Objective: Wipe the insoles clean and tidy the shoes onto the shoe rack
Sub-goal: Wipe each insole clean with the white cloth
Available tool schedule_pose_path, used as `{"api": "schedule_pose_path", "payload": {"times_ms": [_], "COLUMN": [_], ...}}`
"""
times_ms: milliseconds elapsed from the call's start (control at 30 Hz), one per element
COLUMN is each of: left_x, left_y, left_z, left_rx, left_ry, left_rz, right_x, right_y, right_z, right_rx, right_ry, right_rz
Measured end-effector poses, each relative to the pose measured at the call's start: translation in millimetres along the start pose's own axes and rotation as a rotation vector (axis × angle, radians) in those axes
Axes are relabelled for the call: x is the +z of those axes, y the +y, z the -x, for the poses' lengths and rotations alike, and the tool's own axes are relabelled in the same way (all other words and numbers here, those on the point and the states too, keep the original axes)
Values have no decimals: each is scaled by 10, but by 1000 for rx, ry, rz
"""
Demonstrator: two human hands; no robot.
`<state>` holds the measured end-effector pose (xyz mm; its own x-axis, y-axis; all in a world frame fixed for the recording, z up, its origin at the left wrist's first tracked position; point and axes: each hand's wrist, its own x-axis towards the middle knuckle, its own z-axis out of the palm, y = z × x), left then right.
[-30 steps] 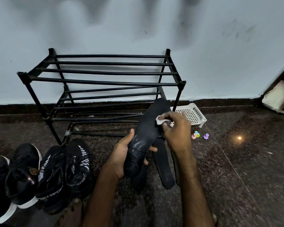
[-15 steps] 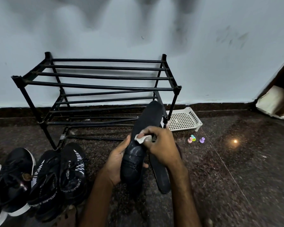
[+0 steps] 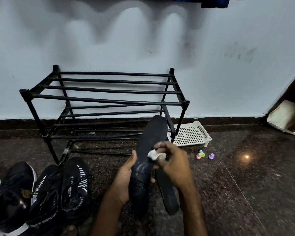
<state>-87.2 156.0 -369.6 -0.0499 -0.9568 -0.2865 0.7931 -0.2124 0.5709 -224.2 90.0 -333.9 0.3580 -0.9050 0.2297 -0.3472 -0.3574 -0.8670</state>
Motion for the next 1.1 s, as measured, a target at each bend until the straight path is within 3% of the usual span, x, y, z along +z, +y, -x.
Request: {"api": "schedule_pose_path", "payload": {"times_ms": [67, 233, 367, 400, 533, 567, 700, 867, 1000, 1100], "left_x": [-10, -29, -37, -38, -24, -26, -35, -52, -29, -31], "left_y": [-16, -27, -2, -1, 20, 25, 44, 47, 76, 74], "left_z": [-11, -19, -61, -57, -12, -5, -21, -6, -13, -3], "left_rx": [8, 18, 17, 17, 16, 13, 3, -15, -17, -27], "left_ry": [29, 41, 45, 45, 25, 19, 28, 10, 7, 16], "left_rz": [-45, -65, -19, -20, 0, 8, 15, 0, 14, 4], "right_x": [12, 11, -55, -53, -32, -43, -107, -106, -143, -119], "right_y": [9, 94, 53, 49, 56, 43, -29, 32, -43, 12], "right_z": [14, -160, -61, -59, -158, -153, -66, -201, -81, -145], "right_rx": [-23, -49, -27, -40, -60, -67, -38, -73, -71, -79], "right_ry": [-53, 305, -52, -67, 214, 194, -156, 220, -94, 53], "right_rz": [3, 171, 81, 75, 132, 134, 47, 173, 58, 95]}}
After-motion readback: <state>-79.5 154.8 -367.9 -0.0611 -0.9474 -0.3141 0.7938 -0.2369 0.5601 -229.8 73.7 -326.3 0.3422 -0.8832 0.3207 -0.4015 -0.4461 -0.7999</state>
